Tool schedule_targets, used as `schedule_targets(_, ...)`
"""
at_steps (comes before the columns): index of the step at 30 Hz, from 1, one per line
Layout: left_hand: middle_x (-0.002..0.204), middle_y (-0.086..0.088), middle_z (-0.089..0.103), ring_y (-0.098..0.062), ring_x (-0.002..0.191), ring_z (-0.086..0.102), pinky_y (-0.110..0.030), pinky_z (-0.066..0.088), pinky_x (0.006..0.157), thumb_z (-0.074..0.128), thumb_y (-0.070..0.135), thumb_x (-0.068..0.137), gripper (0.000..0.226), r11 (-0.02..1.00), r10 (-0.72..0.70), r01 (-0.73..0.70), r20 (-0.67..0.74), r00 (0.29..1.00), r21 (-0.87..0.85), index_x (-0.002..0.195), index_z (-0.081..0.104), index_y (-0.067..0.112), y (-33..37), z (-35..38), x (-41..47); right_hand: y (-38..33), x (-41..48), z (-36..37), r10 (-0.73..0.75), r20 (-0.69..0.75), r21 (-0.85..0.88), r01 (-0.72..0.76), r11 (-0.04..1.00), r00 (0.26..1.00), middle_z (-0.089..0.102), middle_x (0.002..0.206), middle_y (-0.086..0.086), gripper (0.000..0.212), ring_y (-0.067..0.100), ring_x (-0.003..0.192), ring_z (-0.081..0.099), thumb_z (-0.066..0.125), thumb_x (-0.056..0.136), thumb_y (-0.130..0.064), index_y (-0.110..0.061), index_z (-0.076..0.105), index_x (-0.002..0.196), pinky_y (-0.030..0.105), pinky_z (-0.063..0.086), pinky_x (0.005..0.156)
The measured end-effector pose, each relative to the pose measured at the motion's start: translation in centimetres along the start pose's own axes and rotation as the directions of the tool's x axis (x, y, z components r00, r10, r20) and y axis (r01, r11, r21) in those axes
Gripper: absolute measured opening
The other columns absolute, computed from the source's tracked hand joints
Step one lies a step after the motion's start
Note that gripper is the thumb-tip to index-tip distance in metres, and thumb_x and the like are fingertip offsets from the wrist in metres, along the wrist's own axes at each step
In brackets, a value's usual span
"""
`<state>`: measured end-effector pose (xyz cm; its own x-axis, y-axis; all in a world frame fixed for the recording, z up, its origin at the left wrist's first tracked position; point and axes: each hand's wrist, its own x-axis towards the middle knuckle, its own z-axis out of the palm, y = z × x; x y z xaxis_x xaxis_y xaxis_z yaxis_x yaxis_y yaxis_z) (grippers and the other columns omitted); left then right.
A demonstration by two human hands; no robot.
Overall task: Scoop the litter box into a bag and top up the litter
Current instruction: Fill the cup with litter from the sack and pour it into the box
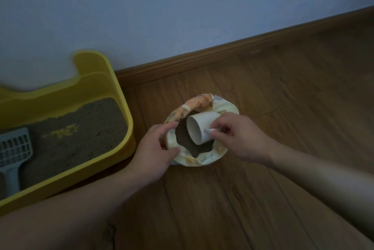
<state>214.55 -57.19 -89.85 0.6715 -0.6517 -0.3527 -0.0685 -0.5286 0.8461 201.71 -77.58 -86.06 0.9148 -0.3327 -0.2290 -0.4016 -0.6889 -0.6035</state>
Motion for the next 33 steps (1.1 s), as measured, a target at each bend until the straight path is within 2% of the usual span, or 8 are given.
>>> schedule_targets(2,0.131,0.023,0.044,-0.008,0.118,0.055,-0.034,0.059,0.090,0.075,0.014,0.085,0.065,1.000,0.005,-0.005,0.008,1.000,-0.008,0.135,0.051,0.048,-0.4,-0.1,0.1,-0.3,0.3,0.9,-0.040,0.017,-0.099,0.041,0.994,0.999,0.058,0.101,-0.013,0.015,0.002,0.088,0.054,0.061,0.094,-0.036,-0.028,0.069,0.103,0.025,0.047,0.077)
schedule_targets(6,0.132,0.022,0.045,-0.009,0.118,0.056,-0.034,0.059,0.089,0.076,0.012,0.084,0.066,0.998,0.006,-0.005,0.004,1.000,-0.059,0.134,0.052,0.048,-0.7,0.2,0.4,-0.7,1.5,2.0,-0.002,0.015,-0.175,0.005,0.985,1.000,0.058,0.108,-0.006,0.019,0.011,0.098,0.054,0.060,0.094,-0.035,-0.024,0.070,0.107,0.031,0.049,0.084)
schedule_targets(12,0.131,0.024,0.044,-0.009,0.116,0.057,-0.035,0.059,0.089,0.076,0.011,0.084,0.067,0.992,0.012,-0.010,0.015,1.000,-0.124,0.135,0.052,0.047,-1.0,-0.1,0.9,-0.9,2.9,2.3,-0.010,0.047,-0.220,0.020,0.975,0.999,0.054,0.115,-0.009,0.017,0.009,0.103,0.052,0.057,0.096,-0.036,-0.027,0.068,0.106,0.022,0.041,0.081)
schedule_targets(15,0.130,0.026,0.045,-0.009,0.117,0.057,-0.036,0.058,0.091,0.075,0.010,0.084,0.067,0.990,0.012,-0.010,0.013,1.000,-0.138,0.136,0.051,0.047,-1.2,-0.1,1.0,-1.1,2.4,2.4,-0.038,0.071,-0.271,0.056,0.961,0.997,0.050,0.131,-0.003,0.022,0.013,0.112,0.051,0.055,0.097,-0.036,-0.025,0.069,0.110,0.024,0.043,0.089)
schedule_targets(18,0.136,0.022,0.044,-0.012,0.119,0.057,-0.035,0.060,0.088,0.075,0.010,0.085,0.067,0.985,0.006,0.000,0.033,0.999,-0.175,0.135,0.051,0.048,-1.4,-0.2,1.0,-1.4,2.2,2.6,-0.039,0.115,-0.328,0.075,0.942,0.993,0.037,0.150,0.001,0.023,0.022,0.126,0.045,0.054,0.097,-0.037,-0.028,0.069,0.112,0.033,0.041,0.100)
schedule_targets(24,0.136,0.023,0.046,-0.012,0.119,0.058,-0.035,0.060,0.088,0.077,0.011,0.083,0.068,0.987,0.008,-0.004,0.026,1.000,-0.161,0.133,0.052,0.049,-1.6,-0.1,1.2,-2.2,3.0,3.6,-0.090,0.206,-0.522,0.187,0.832,0.974,0.051,0.135,0.010,0.025,0.027,0.110,0.049,0.052,0.097,-0.033,-0.021,0.069,0.109,0.039,0.042,0.096)
schedule_targets(30,0.135,0.022,0.044,-0.008,0.122,0.053,-0.038,0.054,0.099,0.077,0.009,0.083,0.069,0.994,0.017,-0.015,0.011,1.000,-0.104,0.138,0.052,0.042,-1.2,-0.2,1.2,-2.0,3.1,4.0,-0.141,0.217,-0.471,0.230,0.852,0.966,0.058,0.118,0.003,0.014,0.023,0.093,0.051,0.058,0.089,-0.030,-0.021,0.067,0.095,0.039,0.046,0.089)
schedule_targets(33,0.132,0.022,0.044,-0.007,0.123,0.053,-0.038,0.052,0.101,0.076,0.006,0.083,0.069,0.994,0.014,-0.012,0.012,1.000,-0.104,0.139,0.052,0.038,-0.8,-0.2,1.2,-2.1,3.2,3.9,-0.116,0.224,-0.421,0.203,0.884,0.968,0.060,0.122,0.004,0.015,0.024,0.097,0.055,0.056,0.090,-0.026,-0.018,0.068,0.094,0.037,0.044,0.091)
